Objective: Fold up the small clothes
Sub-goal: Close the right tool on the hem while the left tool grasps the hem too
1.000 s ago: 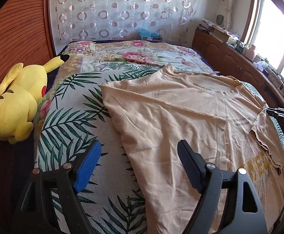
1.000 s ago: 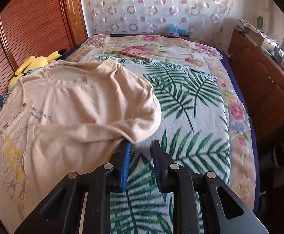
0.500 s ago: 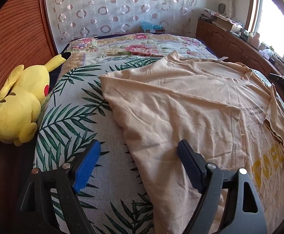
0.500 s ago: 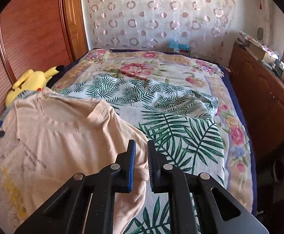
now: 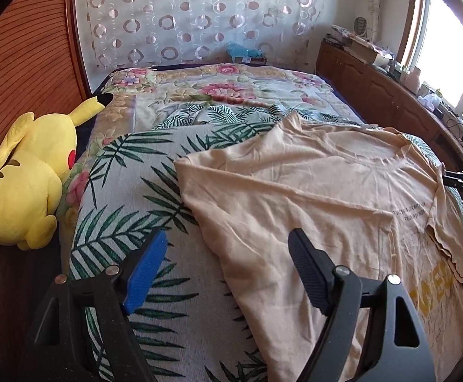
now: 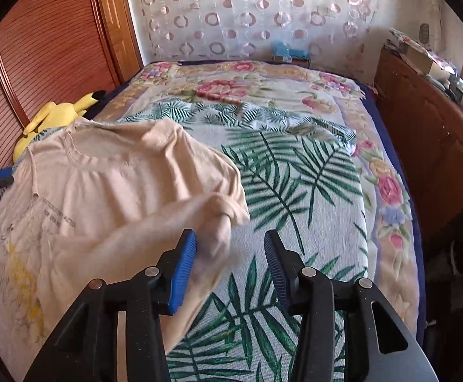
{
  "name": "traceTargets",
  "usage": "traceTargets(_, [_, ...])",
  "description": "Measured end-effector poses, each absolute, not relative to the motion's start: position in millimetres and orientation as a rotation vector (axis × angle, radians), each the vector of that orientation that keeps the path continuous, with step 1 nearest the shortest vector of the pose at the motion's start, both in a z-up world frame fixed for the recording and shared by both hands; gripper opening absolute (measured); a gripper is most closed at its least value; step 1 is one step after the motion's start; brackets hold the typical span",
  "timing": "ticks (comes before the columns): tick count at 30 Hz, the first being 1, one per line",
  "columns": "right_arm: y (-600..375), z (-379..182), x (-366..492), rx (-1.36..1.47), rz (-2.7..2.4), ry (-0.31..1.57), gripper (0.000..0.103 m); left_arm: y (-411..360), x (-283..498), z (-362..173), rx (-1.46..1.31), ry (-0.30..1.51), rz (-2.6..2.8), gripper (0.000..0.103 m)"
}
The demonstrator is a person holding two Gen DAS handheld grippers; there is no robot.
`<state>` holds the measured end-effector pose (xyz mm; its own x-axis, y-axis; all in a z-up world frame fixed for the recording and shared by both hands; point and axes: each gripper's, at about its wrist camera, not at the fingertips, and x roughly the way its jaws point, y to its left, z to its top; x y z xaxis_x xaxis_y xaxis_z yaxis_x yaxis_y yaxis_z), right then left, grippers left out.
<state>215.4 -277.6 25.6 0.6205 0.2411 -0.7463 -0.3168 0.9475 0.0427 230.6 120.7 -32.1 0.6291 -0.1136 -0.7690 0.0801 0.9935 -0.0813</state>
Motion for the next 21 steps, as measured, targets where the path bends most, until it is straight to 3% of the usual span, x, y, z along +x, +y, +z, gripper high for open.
traceTargets(7, [-272, 24, 223, -0.096, 0.317, 0.83, 0.046, 137, 266, -41, -0.082, 0.918, -0.112, 0.059])
traceTargets(16, [-248, 22, 235, -0.158, 0.347, 0.82, 0.045, 138, 281, -41, -0.098, 0.898, -0.123, 0.044])
traceTargets(18, [-247, 21, 237, -0.16, 0.359, 0.815, 0.037, 137, 283, -42, -0.095, 0.897, -0.132, 0.031])
traceTargets(20, [-245, 22, 238, -0.159, 0.375, 0.817, 0.024, 135, 284, -42, -0.092, 0.9, -0.138, 0.01])
traceTargets(21, [-244, 22, 239, -0.163, 0.375, 0.819, 0.01, 134, 283, -41, -0.093, 0.899, -0.145, 0.008])
